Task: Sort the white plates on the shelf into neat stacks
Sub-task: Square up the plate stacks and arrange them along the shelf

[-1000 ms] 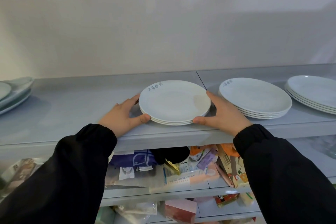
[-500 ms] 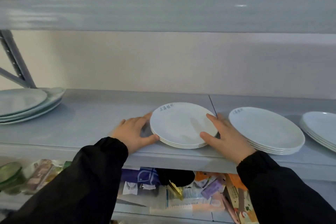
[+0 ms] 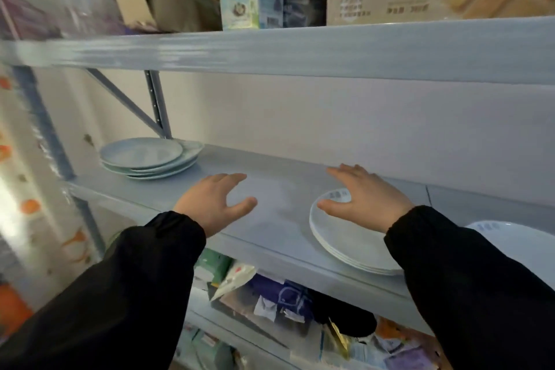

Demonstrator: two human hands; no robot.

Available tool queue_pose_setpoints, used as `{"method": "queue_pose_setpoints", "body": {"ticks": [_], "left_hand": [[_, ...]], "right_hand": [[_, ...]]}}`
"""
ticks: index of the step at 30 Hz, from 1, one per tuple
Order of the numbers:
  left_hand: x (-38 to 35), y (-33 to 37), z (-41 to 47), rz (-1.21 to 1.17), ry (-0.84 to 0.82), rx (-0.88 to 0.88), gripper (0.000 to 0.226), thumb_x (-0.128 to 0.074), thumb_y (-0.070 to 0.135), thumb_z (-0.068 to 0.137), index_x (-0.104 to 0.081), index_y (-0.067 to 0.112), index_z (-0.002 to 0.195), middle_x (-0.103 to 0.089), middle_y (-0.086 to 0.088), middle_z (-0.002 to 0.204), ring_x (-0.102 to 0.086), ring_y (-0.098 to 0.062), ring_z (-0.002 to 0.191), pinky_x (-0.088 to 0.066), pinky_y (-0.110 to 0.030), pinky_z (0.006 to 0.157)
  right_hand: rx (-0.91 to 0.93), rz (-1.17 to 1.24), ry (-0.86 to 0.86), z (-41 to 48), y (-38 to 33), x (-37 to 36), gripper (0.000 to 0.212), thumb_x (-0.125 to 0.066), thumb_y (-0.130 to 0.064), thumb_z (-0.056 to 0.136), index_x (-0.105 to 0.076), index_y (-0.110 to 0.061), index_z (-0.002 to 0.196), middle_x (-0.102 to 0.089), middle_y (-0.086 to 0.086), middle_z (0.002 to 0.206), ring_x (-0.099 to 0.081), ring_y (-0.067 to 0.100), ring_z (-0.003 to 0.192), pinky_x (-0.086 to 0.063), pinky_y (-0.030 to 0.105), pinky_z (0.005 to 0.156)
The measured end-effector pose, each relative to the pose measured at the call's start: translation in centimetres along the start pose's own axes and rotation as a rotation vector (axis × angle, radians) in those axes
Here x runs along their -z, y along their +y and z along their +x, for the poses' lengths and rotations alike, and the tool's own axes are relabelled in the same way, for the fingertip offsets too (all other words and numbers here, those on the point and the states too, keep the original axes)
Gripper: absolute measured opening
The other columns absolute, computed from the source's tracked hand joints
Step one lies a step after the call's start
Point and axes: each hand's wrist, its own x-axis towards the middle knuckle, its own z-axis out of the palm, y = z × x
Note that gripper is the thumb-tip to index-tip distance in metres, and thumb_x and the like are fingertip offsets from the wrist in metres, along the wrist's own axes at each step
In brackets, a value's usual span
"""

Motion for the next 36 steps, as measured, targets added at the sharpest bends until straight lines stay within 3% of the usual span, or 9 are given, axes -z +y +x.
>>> {"method": "queue_pose_setpoints", "body": {"ticks": [2,5,8,11,14,18,25,31,36], "left_hand": [[1.4,-1.1,-1.5,0.008,0.047,0.049,0.073,-0.048,0.073,0.083,-0.044,0.033,0.144,-0.055,0.006,0.138,-0.049,-0.014,0.127,-0.038,-0.03,0.103],[3.3,-3.2,-3.8,0.043,0.061,0.137,0.077,-0.04,0.075,0.078,-0.045,0.033,0.142,-0.058,0.007,0.133,-0.053,-0.014,0.121,-0.038,-0.028,0.092],[5.2,-6.2,-5.4,0.07,0.055,0.219,0.08,-0.033,0.081,0.077,-0.045,0.034,0.141,-0.06,0.008,0.129,-0.056,-0.015,0.115,-0.042,-0.031,0.091],[6.6,-9.5,-6.5,0.043,0.114,0.284,0.067,-0.045,0.07,0.087,-0.046,0.032,0.141,-0.061,0.007,0.127,-0.059,-0.015,0.107,-0.042,-0.031,0.086],[7.4,-13.3,-6.9,0.045,0.119,0.328,0.067,-0.043,0.07,0.088,-0.043,0.032,0.143,-0.06,0.008,0.127,-0.058,-0.014,0.109,-0.04,-0.03,0.085],[8.3,-19.3,-6.1,0.017,0.119,0.355,0.071,-0.04,0.074,0.085,-0.042,0.033,0.143,-0.061,0.007,0.127,-0.059,-0.013,0.104,-0.045,-0.033,0.089],[9.9,-28.8,-3.2,0.023,0.117,0.34,0.07,-0.044,0.071,0.087,-0.042,0.03,0.144,-0.059,0.008,0.128,-0.057,-0.013,0.111,-0.045,-0.033,0.092],[10.6,-35.6,-0.7,-0.055,0.097,0.357,0.07,-0.043,0.074,0.086,-0.039,0.035,0.144,-0.055,0.009,0.134,-0.056,-0.014,0.115,-0.045,-0.033,0.093],[9.8,-39.4,2.0,-0.075,0.11,0.314,0.077,-0.042,0.074,0.085,-0.033,0.03,0.148,-0.049,0.004,0.143,-0.052,-0.017,0.124,-0.043,-0.035,0.099]], "right_hand": [[0.054,-0.004,-0.01,1.1,-1.6,-0.5,0.087,-0.048,-0.072,0.085,-0.021,-0.03,0.156,-0.019,0.0,0.164,-0.014,0.021,0.151,-0.016,0.04,0.121],[0.129,0.013,-0.03,2.7,-4.5,-1.1,0.087,-0.051,-0.069,0.086,-0.021,-0.027,0.156,-0.02,0.001,0.163,-0.016,0.021,0.15,-0.016,0.037,0.12],[0.212,0.02,-0.032,4.6,-7.6,-1.7,0.087,-0.054,-0.067,0.086,-0.023,-0.025,0.156,-0.025,0.0,0.162,-0.019,0.016,0.148,-0.017,0.032,0.119],[0.257,0.028,-0.045,6.8,-10.8,-2.5,0.089,-0.054,-0.068,0.085,-0.022,-0.025,0.156,-0.025,-0.001,0.161,-0.022,0.015,0.147,-0.02,0.032,0.119],[0.279,0.05,-0.062,9.2,-13.9,-3.9,0.092,-0.053,-0.07,0.083,-0.021,-0.026,0.156,-0.023,-0.002,0.162,-0.021,0.015,0.148,-0.021,0.034,0.119],[0.269,0.051,-0.077,13.0,-17.9,-6.1,0.094,-0.052,-0.074,0.081,-0.019,-0.029,0.157,-0.021,-0.002,0.163,-0.021,0.015,0.148,-0.024,0.037,0.119],[0.227,0.08,-0.067,19.5,-24.7,-9.6,0.09,-0.056,-0.067,0.085,-0.021,-0.025,0.156,-0.026,0.0,0.161,-0.028,0.017,0.145,-0.028,0.033,0.114],[0.15,0.144,-0.031,24.0,-27.6,-12.7,0.098,-0.053,-0.074,0.081,-0.019,-0.023,0.157,-0.021,-0.003,0.163,-0.026,0.014,0.146,-0.027,0.031,0.115],[0.081,0.183,-0.012,26.6,-28.6,-14.7,0.096,-0.059,-0.066,0.084,-0.017,-0.021,0.157,-0.015,-0.003,0.164,-0.025,0.015,0.146,-0.025,0.027,0.111]]}}
